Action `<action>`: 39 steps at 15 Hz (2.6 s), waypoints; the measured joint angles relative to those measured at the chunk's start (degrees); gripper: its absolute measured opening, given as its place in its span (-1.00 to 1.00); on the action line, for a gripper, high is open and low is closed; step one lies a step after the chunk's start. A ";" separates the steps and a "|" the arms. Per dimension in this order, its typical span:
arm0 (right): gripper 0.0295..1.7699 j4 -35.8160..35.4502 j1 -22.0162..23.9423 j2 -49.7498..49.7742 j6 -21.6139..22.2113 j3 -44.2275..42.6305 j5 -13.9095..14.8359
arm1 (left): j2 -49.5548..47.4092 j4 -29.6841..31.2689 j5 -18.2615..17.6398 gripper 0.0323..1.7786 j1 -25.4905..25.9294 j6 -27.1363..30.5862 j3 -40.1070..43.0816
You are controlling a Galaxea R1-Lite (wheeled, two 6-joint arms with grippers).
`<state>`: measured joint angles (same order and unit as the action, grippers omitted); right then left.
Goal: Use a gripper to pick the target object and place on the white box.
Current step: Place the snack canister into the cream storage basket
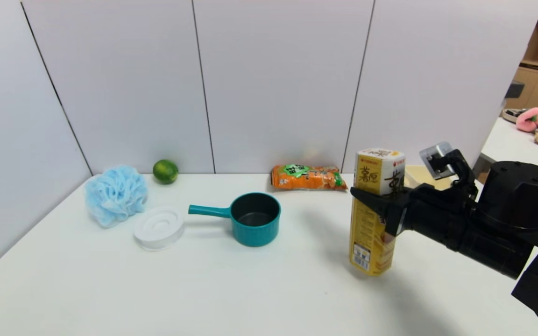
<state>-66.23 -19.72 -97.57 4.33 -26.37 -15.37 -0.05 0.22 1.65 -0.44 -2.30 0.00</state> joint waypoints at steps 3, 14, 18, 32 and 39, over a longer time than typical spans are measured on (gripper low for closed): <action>-0.06 1.35 2.52 2.29 0.13 -3.23 -0.09 | 0.00 0.00 0.00 0.90 0.00 -0.04 0.00; -0.06 12.65 17.71 1.35 1.38 -27.65 -0.09 | 0.00 0.02 0.00 0.90 0.00 -0.06 0.00; -0.06 15.15 22.15 -3.74 1.38 -33.85 -0.06 | 0.00 0.02 0.00 0.90 0.00 -0.04 0.00; -0.06 14.28 27.14 -15.24 0.63 -39.23 -0.15 | 0.00 0.02 -0.02 0.90 0.00 -0.04 0.00; -0.06 14.84 27.77 -16.51 0.44 -38.53 -0.22 | 0.00 0.00 0.00 0.90 0.00 -0.04 0.00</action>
<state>-51.40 8.05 -114.08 4.77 -64.90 -15.59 -0.05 0.22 1.65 -0.44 -2.34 0.00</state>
